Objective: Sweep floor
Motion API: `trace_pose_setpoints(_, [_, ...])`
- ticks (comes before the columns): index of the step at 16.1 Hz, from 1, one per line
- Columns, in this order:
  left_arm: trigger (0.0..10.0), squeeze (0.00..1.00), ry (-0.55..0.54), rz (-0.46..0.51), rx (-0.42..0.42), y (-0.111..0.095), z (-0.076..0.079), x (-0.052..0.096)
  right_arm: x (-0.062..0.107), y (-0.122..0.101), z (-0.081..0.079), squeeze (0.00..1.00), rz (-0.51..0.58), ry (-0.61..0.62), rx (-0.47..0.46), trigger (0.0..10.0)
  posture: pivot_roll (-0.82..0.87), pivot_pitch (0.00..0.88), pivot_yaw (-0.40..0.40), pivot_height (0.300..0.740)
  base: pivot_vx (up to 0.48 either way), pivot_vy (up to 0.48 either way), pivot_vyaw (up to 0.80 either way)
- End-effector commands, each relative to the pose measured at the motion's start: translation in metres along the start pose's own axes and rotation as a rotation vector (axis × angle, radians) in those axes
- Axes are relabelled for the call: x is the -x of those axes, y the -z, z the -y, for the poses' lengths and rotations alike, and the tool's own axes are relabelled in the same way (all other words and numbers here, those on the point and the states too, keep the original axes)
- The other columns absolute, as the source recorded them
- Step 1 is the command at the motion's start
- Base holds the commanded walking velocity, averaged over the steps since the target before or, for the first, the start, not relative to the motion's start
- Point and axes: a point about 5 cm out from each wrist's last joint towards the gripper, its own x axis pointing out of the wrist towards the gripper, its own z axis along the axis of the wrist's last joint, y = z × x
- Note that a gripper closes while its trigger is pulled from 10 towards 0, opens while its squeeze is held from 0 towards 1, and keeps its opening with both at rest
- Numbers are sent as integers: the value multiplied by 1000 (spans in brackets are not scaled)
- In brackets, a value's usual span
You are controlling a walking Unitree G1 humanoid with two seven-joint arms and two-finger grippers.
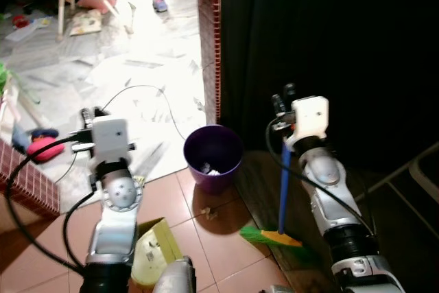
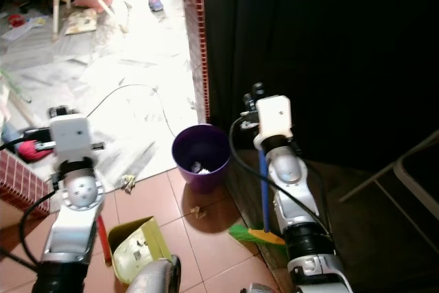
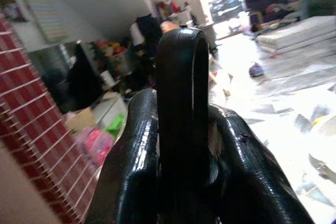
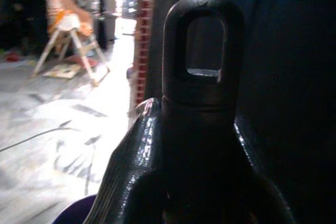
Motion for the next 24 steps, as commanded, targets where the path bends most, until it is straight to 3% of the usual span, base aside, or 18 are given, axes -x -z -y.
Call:
trace_pose_setpoints(1, [10000, 0, -23, 59, -38, -6, -3, -6, -8, -13, -2, 0, 59, -6, 7, 10000, -66, 0, 62, 740, 0, 0, 0])
trace_pose_setpoints(6, [10000, 0, -14, 68, -13, -6, 14, -14, -9, -19, -10, 0, 92, -23, 37, 10000, -81, 0, 64, 740, 0, 0, 320])
trace_pose_setpoints(15, [10000, 0, -21, 64, -7, 4, 18, -22, -9, -19, -8, 0, 98, -2, 23, 10000, -90, 0, 62, 740, 0, 0, 763])
trace_pose_setpoints(18, [10000, 0, -12, 58, 4, 7, 21, -24, -8, -20, -3, 0, 105, 35, 13, 10000, -91, 0, 63, 740, 0, 0, 0])
trace_pose_setpoints(21, [10000, 0, 0, 16, 30, 13, 26, -28, -10, -25, 5, 0, 120, 100, 64, 10000, -93, 0, 59, 740, 0, 0, 0])
trace_pose_setpoints(24, [10000, 0, -4, -15, 95, 11, 32, -38, -16, -32, 7, 0, 130, 141, 71, 10000, -103, 0, 44, 740, 0, 0, 0])
